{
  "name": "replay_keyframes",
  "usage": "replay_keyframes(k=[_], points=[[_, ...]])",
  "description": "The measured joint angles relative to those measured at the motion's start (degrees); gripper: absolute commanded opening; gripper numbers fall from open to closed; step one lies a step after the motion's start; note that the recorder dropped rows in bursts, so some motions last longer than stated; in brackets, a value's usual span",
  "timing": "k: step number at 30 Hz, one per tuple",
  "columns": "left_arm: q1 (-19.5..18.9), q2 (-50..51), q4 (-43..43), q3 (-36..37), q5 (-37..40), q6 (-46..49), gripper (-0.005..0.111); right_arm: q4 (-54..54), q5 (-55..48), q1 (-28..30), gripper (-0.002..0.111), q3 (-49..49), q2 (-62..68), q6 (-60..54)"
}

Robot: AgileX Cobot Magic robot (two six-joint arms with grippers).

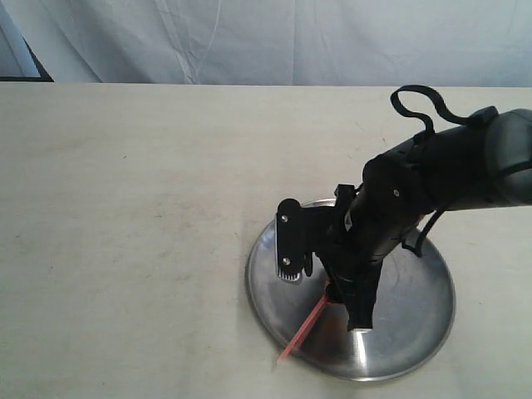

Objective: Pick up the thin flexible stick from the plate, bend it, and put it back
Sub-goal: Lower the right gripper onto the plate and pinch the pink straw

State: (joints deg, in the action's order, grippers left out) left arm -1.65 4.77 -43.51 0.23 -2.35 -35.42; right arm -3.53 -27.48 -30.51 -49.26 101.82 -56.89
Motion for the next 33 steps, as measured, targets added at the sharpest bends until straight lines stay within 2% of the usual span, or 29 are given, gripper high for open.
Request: replay_keyframes(k=[6,9,12,15,16,22,33], points=[[0.0,0.0,0.0,0.0,0.0,0.0,0.042,1.2,0.8,0.0,0.059,-0.1,2.5,0.0],[0.0,0.0,0.0,0.0,0.0,0.0,0.042,1.5,0.8,0.0,0.054,-0.3,2.9,0.0],[0.0,0.0,0.0,0.0,0.0,0.0,0.042,1.5,1.0,0.0,0.036,-0.6,3.1,0.0],[0.0,0.0,0.0,0.0,0.0,0.0,0.042,1.2,1.7,-0.3,0.010,-0.6,3.5,0.0],[0.0,0.0,0.0,0.0,0.0,0.0,0.042,1.2,2.1,-0.3,-0.001,-0.6,3.6,0.0],[0.0,0.0,0.0,0.0,0.0,0.0,0.042,0.8,4.0,-0.3,0.000,-0.7,4.1,1.3],[0.0,0.0,0.0,0.0,0.0,0.0,0.042,-6.9,-2.4,-0.4,-0.001,-0.3,-0.7,7.0]])
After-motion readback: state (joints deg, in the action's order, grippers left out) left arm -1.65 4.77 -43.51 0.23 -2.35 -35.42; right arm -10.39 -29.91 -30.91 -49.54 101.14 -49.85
